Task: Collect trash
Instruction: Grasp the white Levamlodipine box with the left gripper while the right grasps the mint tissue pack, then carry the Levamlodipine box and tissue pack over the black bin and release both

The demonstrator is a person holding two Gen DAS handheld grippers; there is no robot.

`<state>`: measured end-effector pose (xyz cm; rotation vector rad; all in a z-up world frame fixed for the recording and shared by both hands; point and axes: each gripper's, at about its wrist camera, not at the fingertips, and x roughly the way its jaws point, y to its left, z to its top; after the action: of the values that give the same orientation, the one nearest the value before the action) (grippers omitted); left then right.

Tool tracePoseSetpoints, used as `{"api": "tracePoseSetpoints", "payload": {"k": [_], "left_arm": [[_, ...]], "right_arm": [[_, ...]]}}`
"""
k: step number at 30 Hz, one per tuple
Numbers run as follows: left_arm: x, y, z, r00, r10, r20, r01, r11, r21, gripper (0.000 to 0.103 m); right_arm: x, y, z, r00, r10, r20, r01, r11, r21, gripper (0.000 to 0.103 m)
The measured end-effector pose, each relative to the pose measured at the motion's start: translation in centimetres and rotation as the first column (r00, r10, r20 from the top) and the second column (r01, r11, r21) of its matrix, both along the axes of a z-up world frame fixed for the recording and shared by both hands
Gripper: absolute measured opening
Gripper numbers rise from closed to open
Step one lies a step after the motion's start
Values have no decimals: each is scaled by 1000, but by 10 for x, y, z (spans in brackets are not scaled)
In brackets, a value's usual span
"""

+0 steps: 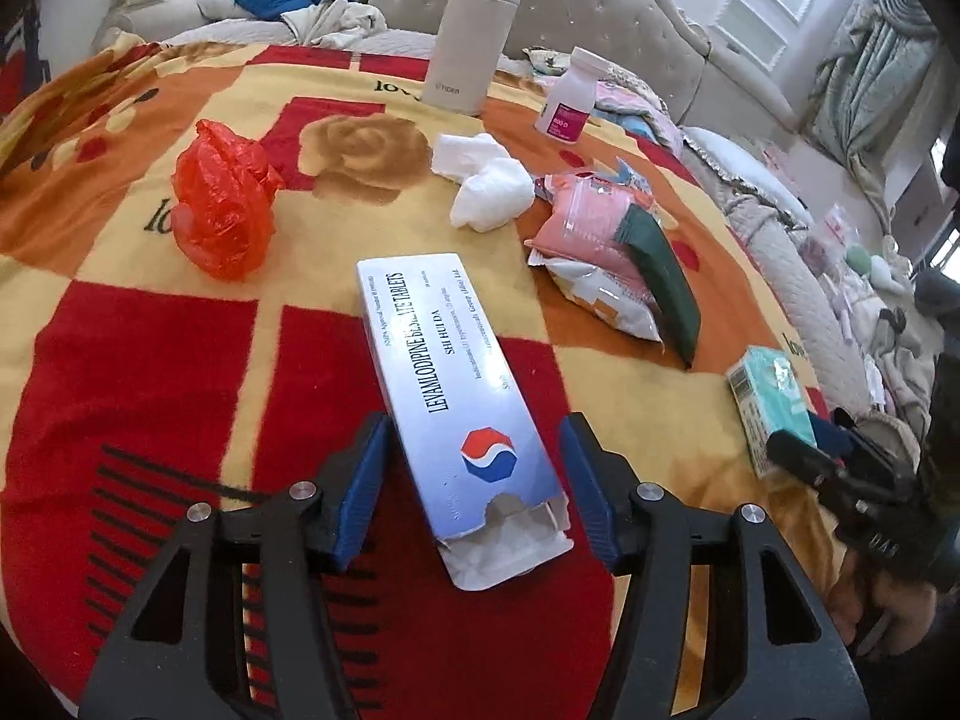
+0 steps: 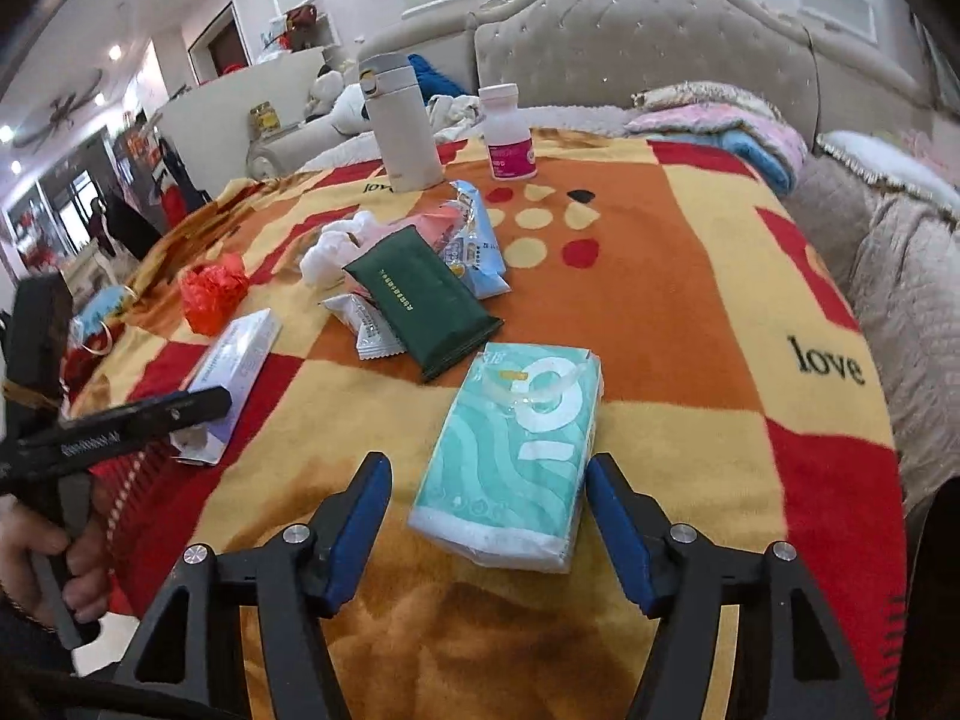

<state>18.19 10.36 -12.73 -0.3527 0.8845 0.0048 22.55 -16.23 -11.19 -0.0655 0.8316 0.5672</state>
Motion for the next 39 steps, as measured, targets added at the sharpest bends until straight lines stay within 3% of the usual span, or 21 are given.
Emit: {"api": "tracePoseSetpoints", "payload": {"k": [3,5,8,11,15,16,17,23,27,29,33,34,37,39], "left_arm": [[3,2,-2,999,41,-13,-41,999,-1,57],[2,3,-2,998,57,-16,-57,998,-6,54],[0,3,-1,998,55,-12,-55,998,6,47],[-7,4,6,999,43,18,-43,999,-3,46],[-16,-1,26,996,42,81,-45,998,41,43],[-17,-3,31,995,36,91,-40,998,48,28],[-16,-4,34,995,31,92,-36,998,49,24],[-15,-10,46,993,14,115,-22,997,69,23],[-11,-5,34,997,3,76,-7,999,54,28],[-8,-5,28,998,8,62,-12,998,56,39],[-6,-2,20,999,20,43,-22,999,24,40],[-6,-1,19,999,28,41,-30,999,29,42],[-1,-3,12,999,40,12,-41,997,66,62],[4,-9,7,1000,11,-15,-10,996,88,62]], "right_arm": [[1,8,-6,1000,-6,7,6,999,-51,65],[1,10,-9,1000,-3,6,4,997,-75,54],[0,6,-6,1000,1,18,0,999,-49,49],[-3,-4,2,999,-21,46,21,1000,-16,49],[-8,-15,14,995,-42,86,40,999,28,49],[-9,-19,18,994,-50,99,46,998,37,49],[-10,-21,20,993,-55,108,51,998,43,49],[-14,-32,28,989,-74,124,66,995,70,49],[-16,-35,29,989,-78,126,69,995,72,49],[-17,-34,28,989,-73,130,65,996,64,49],[-17,-34,27,989,-67,132,60,996,62,49],[-17,-34,27,989,-67,131,59,996,66,49],[-16,-33,26,989,-63,134,55,996,68,49],[-15,-31,24,990,-59,130,51,997,62,49]]}}
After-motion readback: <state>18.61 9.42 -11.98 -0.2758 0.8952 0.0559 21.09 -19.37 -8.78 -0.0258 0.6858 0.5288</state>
